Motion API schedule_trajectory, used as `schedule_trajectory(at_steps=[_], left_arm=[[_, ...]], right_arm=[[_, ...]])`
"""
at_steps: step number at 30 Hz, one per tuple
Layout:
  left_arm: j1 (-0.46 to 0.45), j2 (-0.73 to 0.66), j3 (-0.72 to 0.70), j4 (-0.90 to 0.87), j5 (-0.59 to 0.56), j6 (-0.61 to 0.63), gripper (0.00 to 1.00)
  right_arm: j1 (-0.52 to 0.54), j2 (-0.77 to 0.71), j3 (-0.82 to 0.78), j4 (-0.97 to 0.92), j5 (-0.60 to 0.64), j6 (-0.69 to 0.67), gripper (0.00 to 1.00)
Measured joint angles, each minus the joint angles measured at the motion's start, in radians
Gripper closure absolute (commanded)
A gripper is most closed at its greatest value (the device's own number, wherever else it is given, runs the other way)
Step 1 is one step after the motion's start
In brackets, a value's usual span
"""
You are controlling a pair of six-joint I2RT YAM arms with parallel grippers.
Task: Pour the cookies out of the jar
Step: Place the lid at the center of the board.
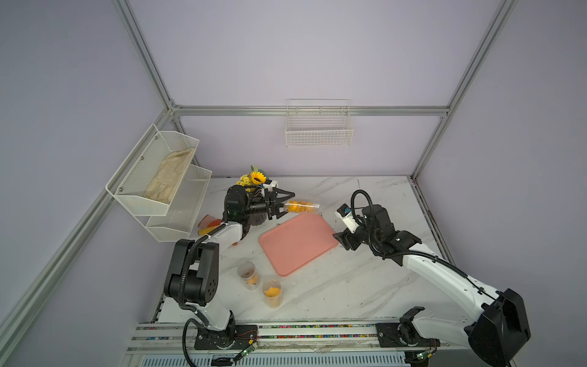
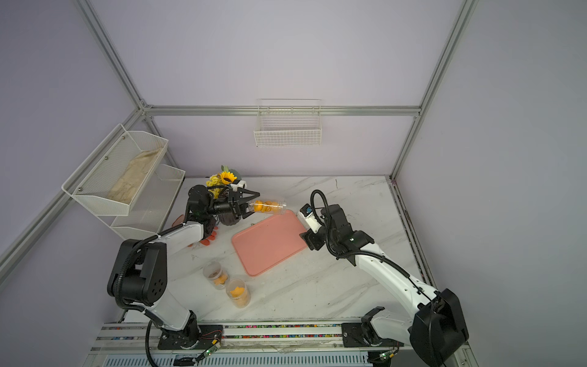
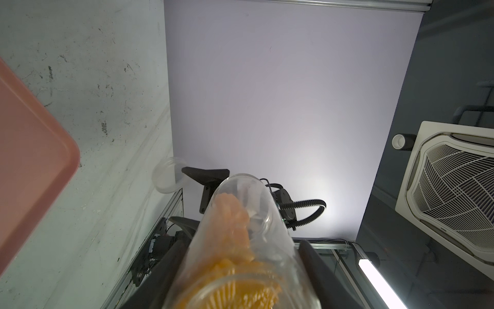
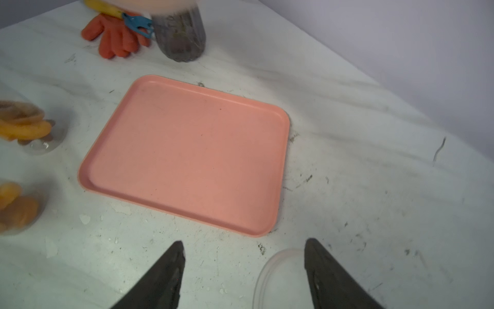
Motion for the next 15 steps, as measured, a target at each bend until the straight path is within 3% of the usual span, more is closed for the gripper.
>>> schedule_trajectory(at_steps=[8, 15], left_arm=[[0.000, -0.006, 0.000, -0.005, -0.004, 0.007, 0.44], [-0.001, -0.006, 0.000, -0.010, -0.005, 0.011, 0.44]], right_arm=[[-0.172, 0.269, 0.121, -0.185, -0.007, 0.296, 0.24], [-0.191, 0.287, 0.124, -0.265, -0.069, 0.438, 0.22]])
